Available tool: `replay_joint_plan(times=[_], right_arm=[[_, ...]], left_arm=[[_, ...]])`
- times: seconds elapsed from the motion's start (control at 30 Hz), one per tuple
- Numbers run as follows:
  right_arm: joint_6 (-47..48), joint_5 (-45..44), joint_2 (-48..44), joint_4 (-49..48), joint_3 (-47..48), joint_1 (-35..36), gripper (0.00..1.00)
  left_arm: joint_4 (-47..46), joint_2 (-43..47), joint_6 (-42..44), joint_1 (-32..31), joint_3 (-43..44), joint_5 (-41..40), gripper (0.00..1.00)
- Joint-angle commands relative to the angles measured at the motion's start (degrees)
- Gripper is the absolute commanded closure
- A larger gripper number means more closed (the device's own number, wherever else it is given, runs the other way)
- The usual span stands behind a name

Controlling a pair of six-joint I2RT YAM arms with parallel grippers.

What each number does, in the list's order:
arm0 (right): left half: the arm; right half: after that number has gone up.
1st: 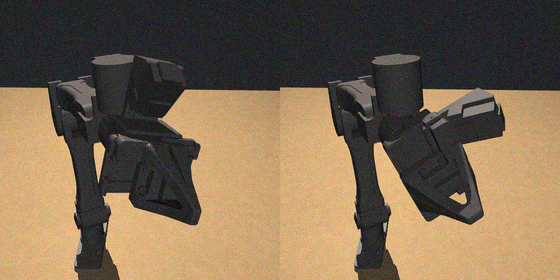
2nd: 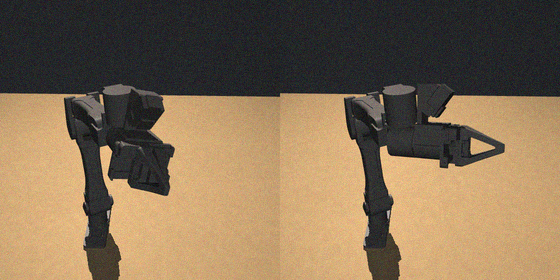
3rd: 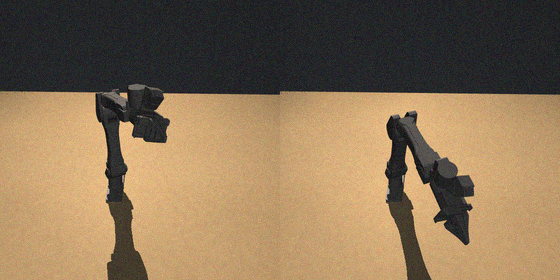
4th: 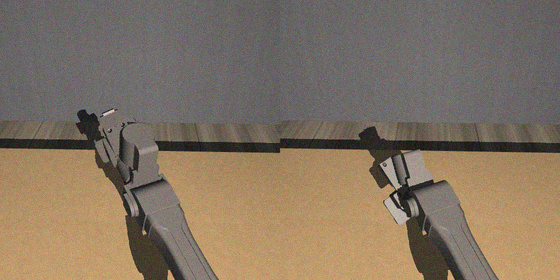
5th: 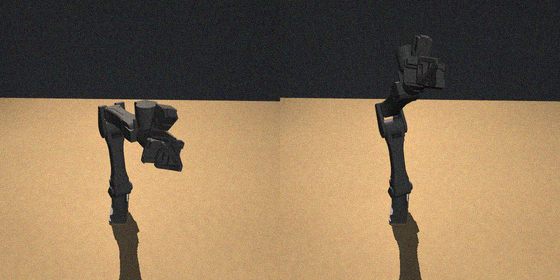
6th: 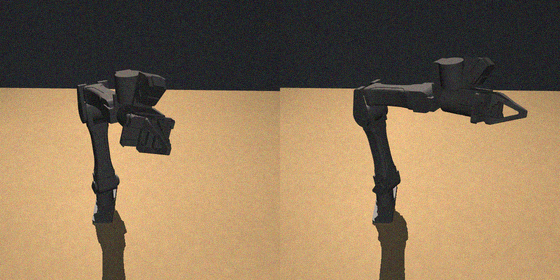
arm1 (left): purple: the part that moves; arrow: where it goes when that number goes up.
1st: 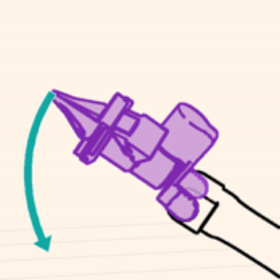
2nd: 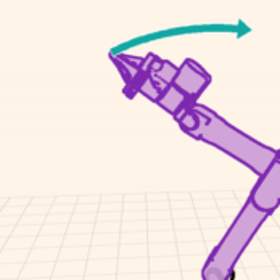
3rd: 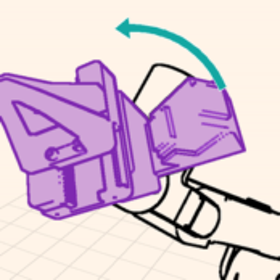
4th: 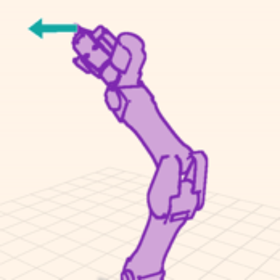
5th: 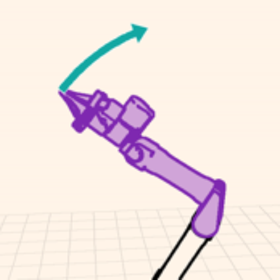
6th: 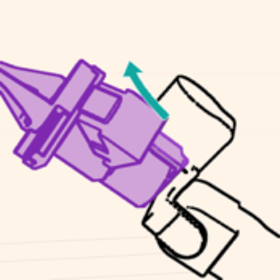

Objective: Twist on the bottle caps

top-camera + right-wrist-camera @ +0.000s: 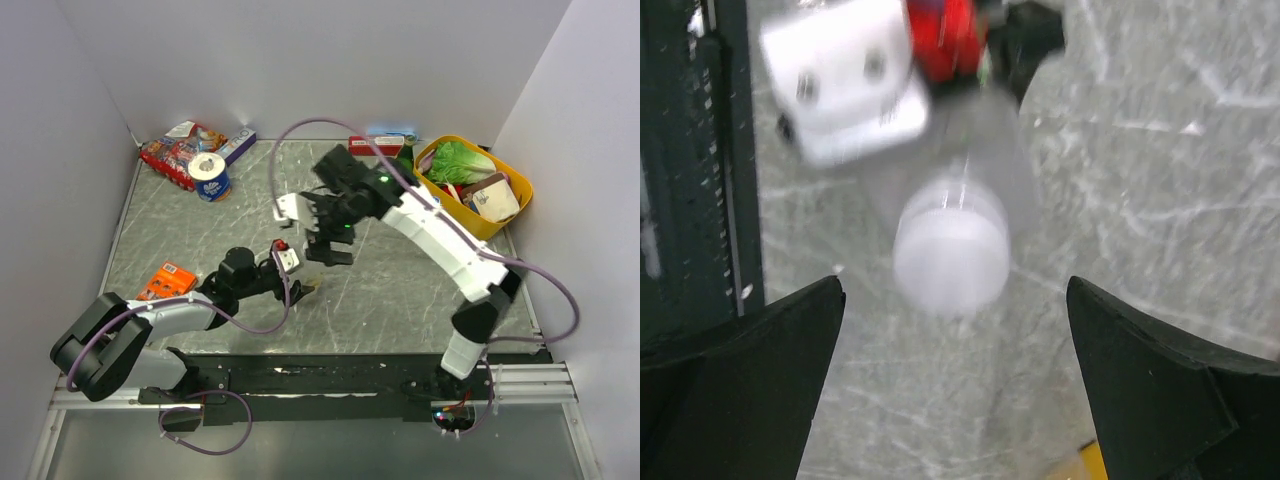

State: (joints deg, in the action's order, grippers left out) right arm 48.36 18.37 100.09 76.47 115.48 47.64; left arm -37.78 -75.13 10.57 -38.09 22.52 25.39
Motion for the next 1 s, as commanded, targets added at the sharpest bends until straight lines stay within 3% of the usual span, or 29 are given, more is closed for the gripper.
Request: replay_joint_plan(times=[0.0, 0.17, 0.43, 0.63, 0.97], right_arm=[[3.7, 6.7, -12.0, 8.4, -8.9, -5.1, 0.0], [12.6, 9.7, -21.8, 0.6, -16.2, -4.9, 0.01], [21.2, 12.0, -22.9, -11.5, -21.2, -1.1, 0.24], [25.9, 15.5, -19.3, -7.6, -19.5, -0.4, 0.27], [32.9, 16.0, -17.6, -1.9, -19.9, 0.6, 0.27]], left_arm=[[1.1, 1.5, 1.6, 0.2, 2.8, 4.1, 0.99], [6.6, 2.1, 5.2, 0.4, 3.7, 8.1, 0.99], [18.6, 1.2, 14.7, 0.4, 7.2, 15.5, 0.99], [25.6, 1.9, 18.9, 0.4, 9.7, 16.7, 0.99], [26.3, 0.9, 18.4, 0.5, 12.4, 16.8, 0.99]])
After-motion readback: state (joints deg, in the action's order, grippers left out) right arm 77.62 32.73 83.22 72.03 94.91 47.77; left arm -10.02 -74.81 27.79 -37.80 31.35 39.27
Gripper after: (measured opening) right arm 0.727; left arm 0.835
